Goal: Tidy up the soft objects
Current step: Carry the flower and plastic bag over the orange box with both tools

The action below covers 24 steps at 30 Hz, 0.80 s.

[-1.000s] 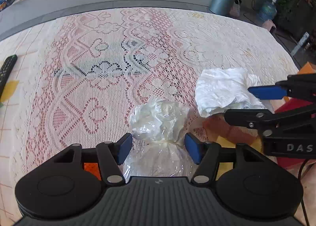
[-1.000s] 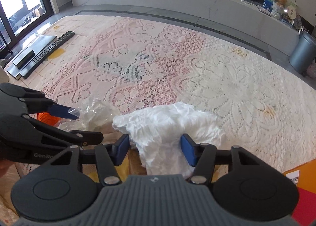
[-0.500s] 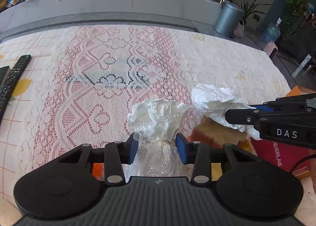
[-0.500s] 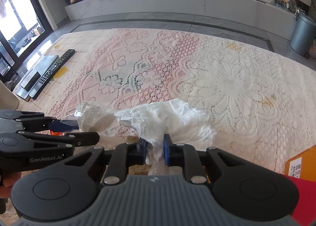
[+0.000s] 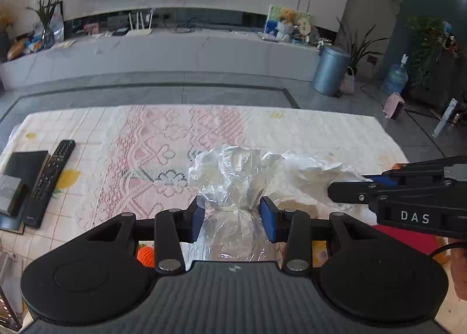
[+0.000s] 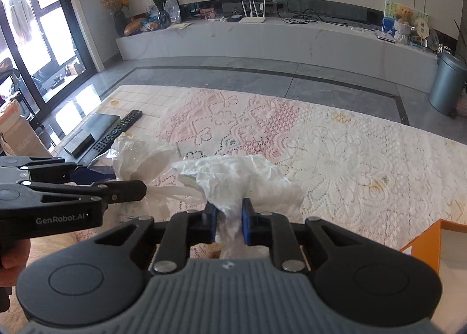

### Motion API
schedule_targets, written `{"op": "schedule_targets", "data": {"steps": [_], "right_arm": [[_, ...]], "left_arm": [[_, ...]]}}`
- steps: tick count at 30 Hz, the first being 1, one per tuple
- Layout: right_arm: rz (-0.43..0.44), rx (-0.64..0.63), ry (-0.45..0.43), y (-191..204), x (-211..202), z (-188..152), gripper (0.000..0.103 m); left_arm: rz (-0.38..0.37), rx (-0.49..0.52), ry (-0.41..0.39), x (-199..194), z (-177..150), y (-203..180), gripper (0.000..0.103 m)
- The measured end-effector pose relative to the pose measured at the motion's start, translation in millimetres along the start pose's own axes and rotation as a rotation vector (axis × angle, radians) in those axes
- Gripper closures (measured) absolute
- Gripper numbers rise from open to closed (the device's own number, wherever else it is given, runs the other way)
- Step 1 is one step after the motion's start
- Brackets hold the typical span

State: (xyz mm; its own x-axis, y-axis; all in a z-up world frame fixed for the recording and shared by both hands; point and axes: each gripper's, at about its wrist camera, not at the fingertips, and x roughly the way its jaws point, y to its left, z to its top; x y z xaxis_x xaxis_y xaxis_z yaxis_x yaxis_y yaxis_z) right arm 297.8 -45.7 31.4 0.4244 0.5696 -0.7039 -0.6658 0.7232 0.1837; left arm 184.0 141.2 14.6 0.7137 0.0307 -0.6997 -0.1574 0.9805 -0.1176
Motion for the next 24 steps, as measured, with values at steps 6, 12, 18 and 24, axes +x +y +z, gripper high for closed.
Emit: {"op": "schedule_targets", "data": {"steps": [6,12,18,24], "right_arm": [[0.008,-0.007,-0.035,-6,-55,-14,0.088],[-0.031,-0.014,-0.052,-29,-107,-34,0.088],[-0.127,-0.002,-0.053,-75,-153,-54,0.088],[-0.227,0.024,-0.029,-129,-184,-76,0.088]], "left_arm": [[-0.061,0.020,-0.016,-29,-2,-31,0.057],[-0.171,0.054,-0.019,-42,-3,-76,0.057],[-0.274,0.109,-0.005,-33,0,-136,0.057],[-0.371,0.145,0.023,-10,5,-192,0.057]]}}
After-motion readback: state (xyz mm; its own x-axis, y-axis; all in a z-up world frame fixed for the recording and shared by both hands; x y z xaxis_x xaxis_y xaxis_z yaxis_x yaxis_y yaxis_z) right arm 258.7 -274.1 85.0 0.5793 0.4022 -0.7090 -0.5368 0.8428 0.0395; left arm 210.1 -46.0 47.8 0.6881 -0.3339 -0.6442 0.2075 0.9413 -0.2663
